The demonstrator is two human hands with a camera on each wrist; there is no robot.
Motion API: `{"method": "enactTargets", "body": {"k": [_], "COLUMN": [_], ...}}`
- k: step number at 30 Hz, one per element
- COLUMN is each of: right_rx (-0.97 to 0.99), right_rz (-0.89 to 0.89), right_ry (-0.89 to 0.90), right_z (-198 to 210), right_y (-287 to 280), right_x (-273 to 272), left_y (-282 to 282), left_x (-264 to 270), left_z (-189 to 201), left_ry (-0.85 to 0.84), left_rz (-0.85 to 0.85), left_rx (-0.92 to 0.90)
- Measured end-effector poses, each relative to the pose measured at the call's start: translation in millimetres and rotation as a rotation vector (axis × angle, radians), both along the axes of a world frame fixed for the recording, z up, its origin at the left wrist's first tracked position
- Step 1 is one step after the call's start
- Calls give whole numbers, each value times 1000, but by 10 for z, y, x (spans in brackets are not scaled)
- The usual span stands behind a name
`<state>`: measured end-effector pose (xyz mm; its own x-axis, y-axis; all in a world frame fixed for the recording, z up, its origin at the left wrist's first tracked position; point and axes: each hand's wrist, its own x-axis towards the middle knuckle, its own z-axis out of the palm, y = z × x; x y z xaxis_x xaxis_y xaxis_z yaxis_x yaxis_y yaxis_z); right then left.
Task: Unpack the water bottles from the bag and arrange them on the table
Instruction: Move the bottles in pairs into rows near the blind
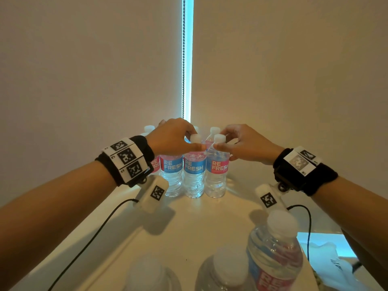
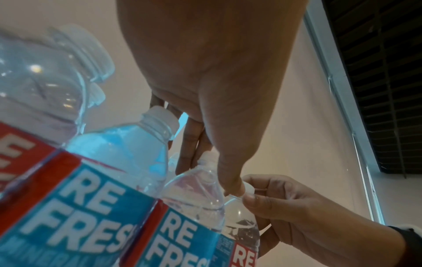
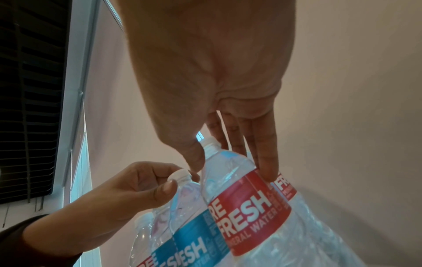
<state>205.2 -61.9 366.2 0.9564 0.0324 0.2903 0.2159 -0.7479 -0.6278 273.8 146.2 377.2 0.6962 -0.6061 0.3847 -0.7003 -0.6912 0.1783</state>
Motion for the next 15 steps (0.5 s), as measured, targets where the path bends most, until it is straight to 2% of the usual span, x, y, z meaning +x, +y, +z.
{"method": "enactTargets", "body": {"k": [4, 8, 15], "right_rx": [-51, -136, 3], "right_rz": [-31, -105, 20], "right_ry": [2, -93, -211], "right_z": [-1, 64, 141], "right_y": [-34, -174, -355], "right_x": [-68, -243, -903], "left_y": [104, 302, 767], "left_x": [-114, -258, -804], "left_z": [17, 30, 119], "left_ry": [18, -42, -115], "left_rz": [-13, -16, -125], "left_rx": [-72, -180, -272]}}
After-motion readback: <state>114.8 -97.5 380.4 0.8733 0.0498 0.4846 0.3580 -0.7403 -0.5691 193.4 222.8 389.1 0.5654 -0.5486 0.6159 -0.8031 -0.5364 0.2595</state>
